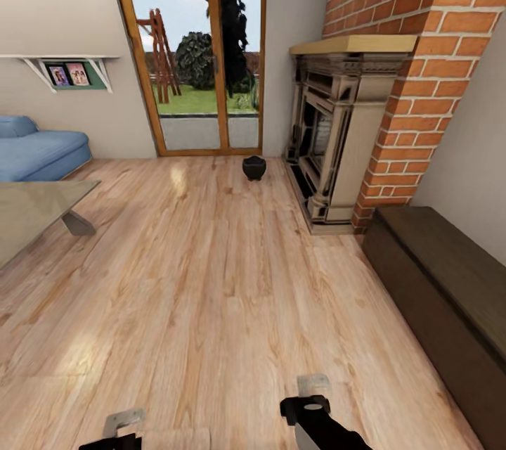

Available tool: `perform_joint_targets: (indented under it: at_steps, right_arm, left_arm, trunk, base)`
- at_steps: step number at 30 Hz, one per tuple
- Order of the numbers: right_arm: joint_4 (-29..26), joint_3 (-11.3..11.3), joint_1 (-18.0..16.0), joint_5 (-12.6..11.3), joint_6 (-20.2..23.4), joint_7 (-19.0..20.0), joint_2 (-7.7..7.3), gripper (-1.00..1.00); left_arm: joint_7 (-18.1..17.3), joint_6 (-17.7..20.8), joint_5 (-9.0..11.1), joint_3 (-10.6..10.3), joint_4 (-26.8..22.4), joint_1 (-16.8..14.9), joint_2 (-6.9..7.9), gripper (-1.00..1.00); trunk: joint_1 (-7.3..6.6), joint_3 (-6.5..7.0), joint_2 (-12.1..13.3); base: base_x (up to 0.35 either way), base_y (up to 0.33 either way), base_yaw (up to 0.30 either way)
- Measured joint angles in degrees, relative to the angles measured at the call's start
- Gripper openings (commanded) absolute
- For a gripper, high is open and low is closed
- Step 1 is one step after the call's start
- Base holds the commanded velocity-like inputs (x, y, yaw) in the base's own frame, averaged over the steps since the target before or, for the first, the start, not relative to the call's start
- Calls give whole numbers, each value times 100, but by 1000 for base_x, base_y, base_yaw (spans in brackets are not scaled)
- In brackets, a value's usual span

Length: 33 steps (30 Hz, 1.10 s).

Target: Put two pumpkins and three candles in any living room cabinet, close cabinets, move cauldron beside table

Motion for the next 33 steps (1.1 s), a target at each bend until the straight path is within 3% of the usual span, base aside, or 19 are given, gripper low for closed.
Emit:
perform_joint_targets:
  at_steps: [16,33]
  right_arm:
    - [5,3,0,-10,-54,1,0,100]
    - [20,3,39,14,-92,-8,-9,100]
  left_arm:
    - [18,-11,-7,-2,0,4,0,100]
    - [33,-20,-7,-3,0,4,0,100]
  trunk:
    - [0,-5,0]
    - [0,23,0]
  base:
    - [325,14,2]
    - [305,188,0]
